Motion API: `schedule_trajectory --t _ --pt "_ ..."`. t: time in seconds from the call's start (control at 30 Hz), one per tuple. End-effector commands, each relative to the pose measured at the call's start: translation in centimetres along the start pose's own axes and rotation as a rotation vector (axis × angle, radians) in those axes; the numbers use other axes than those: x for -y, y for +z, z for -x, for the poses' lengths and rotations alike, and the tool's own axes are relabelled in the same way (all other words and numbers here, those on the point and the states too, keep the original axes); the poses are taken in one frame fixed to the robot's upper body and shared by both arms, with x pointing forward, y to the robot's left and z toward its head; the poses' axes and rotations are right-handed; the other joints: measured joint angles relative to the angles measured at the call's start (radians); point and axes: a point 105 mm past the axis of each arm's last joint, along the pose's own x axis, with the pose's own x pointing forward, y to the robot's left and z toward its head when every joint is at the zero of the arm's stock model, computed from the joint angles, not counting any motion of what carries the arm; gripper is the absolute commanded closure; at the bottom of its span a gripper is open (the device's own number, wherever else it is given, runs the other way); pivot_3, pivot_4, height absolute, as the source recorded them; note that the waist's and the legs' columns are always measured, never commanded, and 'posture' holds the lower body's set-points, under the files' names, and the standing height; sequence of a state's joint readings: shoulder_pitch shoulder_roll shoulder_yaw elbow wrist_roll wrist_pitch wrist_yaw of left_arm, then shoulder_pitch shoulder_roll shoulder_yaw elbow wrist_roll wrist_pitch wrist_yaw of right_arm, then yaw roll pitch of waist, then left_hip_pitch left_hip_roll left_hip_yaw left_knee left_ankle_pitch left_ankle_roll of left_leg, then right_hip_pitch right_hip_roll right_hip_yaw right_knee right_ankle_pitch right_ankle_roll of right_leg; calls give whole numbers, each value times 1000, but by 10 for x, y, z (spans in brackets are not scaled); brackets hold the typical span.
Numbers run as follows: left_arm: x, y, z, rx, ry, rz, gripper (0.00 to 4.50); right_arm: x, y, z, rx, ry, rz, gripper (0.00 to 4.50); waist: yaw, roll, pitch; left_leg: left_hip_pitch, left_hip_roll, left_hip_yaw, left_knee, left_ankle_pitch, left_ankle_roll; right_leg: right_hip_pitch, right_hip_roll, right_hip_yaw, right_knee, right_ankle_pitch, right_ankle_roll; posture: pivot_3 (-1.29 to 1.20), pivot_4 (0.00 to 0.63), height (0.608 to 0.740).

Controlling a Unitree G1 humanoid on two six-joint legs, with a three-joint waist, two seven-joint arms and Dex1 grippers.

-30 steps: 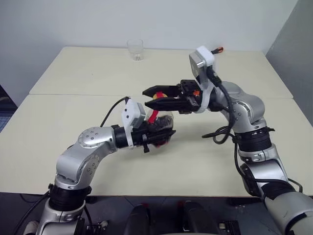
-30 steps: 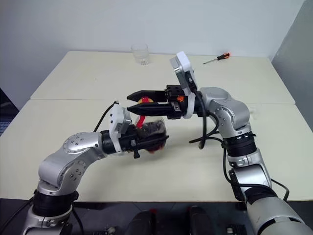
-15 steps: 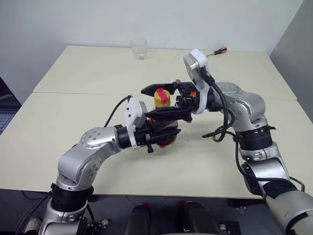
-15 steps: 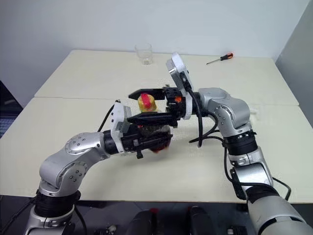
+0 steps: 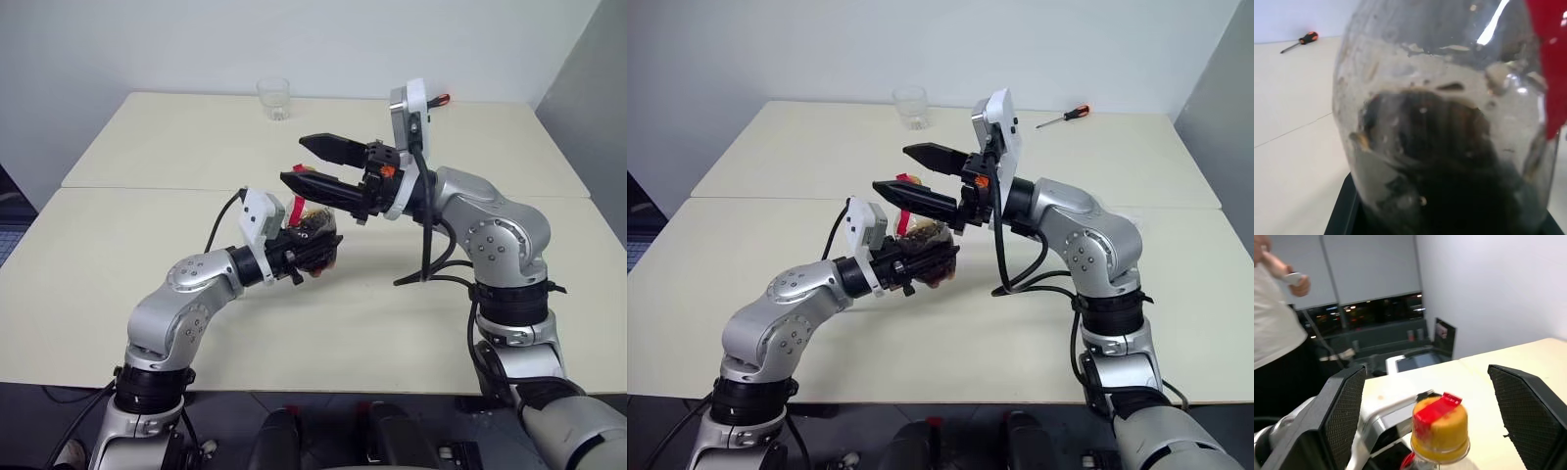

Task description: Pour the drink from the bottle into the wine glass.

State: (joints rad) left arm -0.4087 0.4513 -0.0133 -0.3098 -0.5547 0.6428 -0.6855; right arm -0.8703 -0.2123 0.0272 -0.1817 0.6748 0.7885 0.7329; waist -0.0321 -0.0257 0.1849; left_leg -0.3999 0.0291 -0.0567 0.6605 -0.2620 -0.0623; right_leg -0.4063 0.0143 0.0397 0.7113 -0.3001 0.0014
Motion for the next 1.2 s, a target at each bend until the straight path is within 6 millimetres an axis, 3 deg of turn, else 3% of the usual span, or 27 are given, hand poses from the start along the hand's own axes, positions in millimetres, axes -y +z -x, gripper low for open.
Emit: schedule_trajectory --t 0.03,0.3,0.47,0.57,0.77,0.8,1.03,1.2 --pt "-1 14 -6 52 -6 -71 2631 -1 0 -6 13 -31 64 267 0 0 0 0 0 0 0 0 0 0 0 0 0 0 0 0 150 740" --pt "-8 16 -8 51 -7 -92 2631 12 -14 -14 -37 -97 103 267 0 0 0 0 0 0 0 0 0 0 0 0 0 0 0 0 150 740" --pt "-8 15 -7 46 -7 -97 2631 20 -12 -16 -31 -122 94 267 0 0 0 0 0 0 0 0 0 0 0 0 0 0 0 0 150 740" --pt "-8 14 -6 42 -9 -99 2631 22 -8 -17 -1 -130 28 875 0 0 0 0 0 0 0 0 0 0 0 0 0 0 0 0 150 740" --pt "-7 14 -6 38 -12 -102 2631 11 1 -17 39 -58 -65 2935 0 0 0 0 1 0 0 0 0 0 -1 0 0 0 0 0 150 740" --pt "-6 13 -7 38 -14 -102 2631 8 1 -16 38 -46 -73 3068 0 0 0 0 0 0 0 0 0 0 -1 0 0 0 0 0 150 740" --pt "-1 13 -7 35 -42 -111 2631 -4 -4 -15 -3 43 -85 3060 0 0 0 0 0 0 0 0 0 0 -1 0 0 0 0 0 150 740" --pt "21 16 4 19 -158 -88 2631 -27 -1 -9 -12 296 -61 3060 -1 1 0 0 0 0 -1 0 0 0 0 0 -1 0 0 0 150 740"
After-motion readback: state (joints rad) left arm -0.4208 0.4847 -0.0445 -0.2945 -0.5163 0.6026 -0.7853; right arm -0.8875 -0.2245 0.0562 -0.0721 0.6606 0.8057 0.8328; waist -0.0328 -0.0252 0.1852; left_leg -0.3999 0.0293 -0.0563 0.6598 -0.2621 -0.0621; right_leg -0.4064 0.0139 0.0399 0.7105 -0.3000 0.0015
